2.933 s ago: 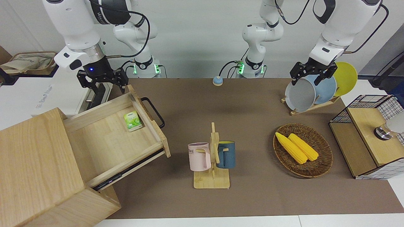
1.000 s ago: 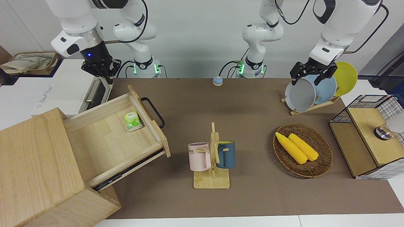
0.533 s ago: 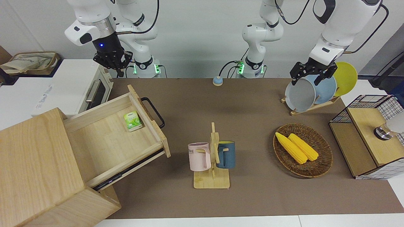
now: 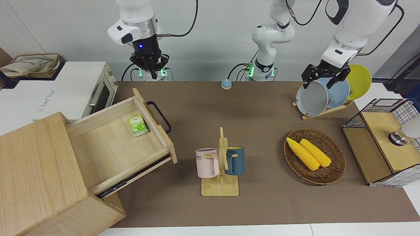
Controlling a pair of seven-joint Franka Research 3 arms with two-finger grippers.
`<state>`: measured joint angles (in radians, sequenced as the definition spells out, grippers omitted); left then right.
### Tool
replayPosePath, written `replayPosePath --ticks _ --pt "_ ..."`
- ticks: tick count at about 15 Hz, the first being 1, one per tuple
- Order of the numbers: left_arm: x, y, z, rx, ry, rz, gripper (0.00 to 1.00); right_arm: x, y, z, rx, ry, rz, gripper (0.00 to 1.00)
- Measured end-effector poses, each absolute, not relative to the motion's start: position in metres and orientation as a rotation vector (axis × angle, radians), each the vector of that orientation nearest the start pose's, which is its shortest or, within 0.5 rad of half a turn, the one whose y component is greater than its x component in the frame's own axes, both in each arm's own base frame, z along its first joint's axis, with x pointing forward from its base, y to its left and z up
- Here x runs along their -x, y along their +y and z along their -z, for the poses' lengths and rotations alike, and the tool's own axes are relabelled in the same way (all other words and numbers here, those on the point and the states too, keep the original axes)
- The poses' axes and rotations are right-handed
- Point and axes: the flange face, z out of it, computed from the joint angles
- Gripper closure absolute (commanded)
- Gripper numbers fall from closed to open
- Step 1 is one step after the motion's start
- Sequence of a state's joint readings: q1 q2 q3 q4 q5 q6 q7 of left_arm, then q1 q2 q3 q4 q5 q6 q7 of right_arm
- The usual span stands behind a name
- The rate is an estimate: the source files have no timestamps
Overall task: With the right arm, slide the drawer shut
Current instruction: 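Push the wooden drawer away from the robot with the right arm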
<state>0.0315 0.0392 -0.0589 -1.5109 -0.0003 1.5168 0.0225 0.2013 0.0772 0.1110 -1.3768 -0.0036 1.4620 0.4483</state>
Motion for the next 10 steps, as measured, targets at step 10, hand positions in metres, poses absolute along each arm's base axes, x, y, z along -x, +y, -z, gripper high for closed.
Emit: replayPosePath --ticks 10 --pt "-0.561 -0.015 -0.626 3.143 0.078 -0.052 0.01 -0.554 0.254 -0.573 3.136 0.689 -0.030 1.000"
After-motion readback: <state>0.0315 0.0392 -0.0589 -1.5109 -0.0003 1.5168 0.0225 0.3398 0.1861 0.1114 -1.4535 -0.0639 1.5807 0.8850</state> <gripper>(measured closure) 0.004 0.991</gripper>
